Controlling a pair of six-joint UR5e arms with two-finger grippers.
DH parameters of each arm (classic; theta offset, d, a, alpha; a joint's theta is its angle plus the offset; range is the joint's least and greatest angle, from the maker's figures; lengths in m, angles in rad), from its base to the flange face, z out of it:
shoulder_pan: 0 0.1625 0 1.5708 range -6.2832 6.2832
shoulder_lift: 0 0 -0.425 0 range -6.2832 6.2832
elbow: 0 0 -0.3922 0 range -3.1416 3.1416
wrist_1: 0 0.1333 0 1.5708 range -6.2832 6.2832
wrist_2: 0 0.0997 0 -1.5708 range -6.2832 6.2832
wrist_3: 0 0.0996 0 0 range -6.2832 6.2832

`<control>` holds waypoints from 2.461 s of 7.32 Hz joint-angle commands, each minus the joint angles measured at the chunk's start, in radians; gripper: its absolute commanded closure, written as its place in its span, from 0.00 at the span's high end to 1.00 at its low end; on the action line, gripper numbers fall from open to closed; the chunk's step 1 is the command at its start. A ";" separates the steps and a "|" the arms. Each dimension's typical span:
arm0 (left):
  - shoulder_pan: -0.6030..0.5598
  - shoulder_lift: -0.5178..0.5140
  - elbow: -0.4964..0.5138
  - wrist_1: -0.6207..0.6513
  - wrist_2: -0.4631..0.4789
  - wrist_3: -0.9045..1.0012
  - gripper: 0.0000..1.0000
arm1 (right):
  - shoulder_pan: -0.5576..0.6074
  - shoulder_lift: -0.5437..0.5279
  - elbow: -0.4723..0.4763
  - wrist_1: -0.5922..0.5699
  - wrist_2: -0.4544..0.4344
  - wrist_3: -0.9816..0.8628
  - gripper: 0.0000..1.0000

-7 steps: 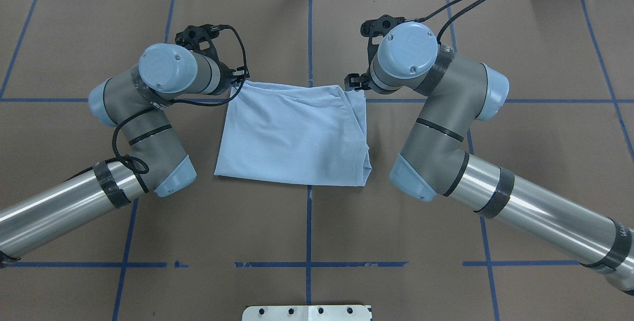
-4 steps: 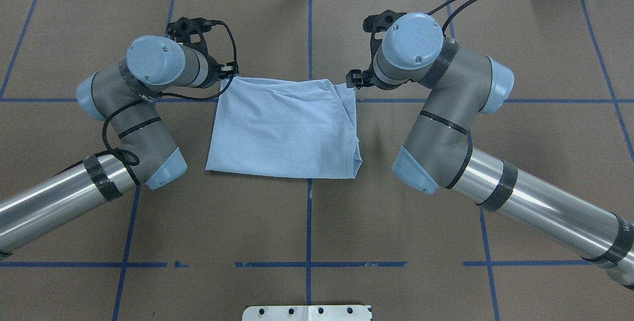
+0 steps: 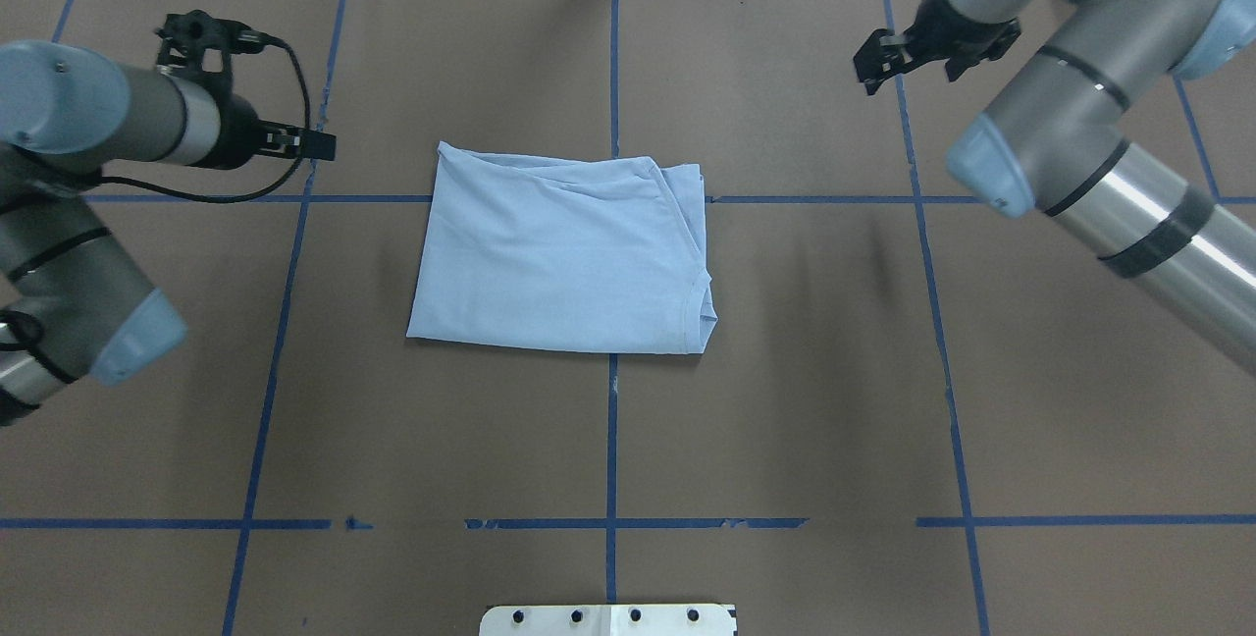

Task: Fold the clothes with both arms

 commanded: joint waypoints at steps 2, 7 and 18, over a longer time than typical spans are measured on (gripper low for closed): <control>-0.255 0.331 -0.181 -0.012 -0.177 0.399 1.00 | 0.279 -0.195 0.010 -0.030 0.137 -0.437 1.00; -0.620 0.421 0.024 0.041 -0.598 0.575 1.00 | 0.376 -0.444 0.026 -0.053 0.223 -0.505 1.00; -0.657 0.382 -0.037 0.410 -0.512 0.921 1.00 | 0.457 -0.585 0.106 0.047 0.288 -0.510 1.00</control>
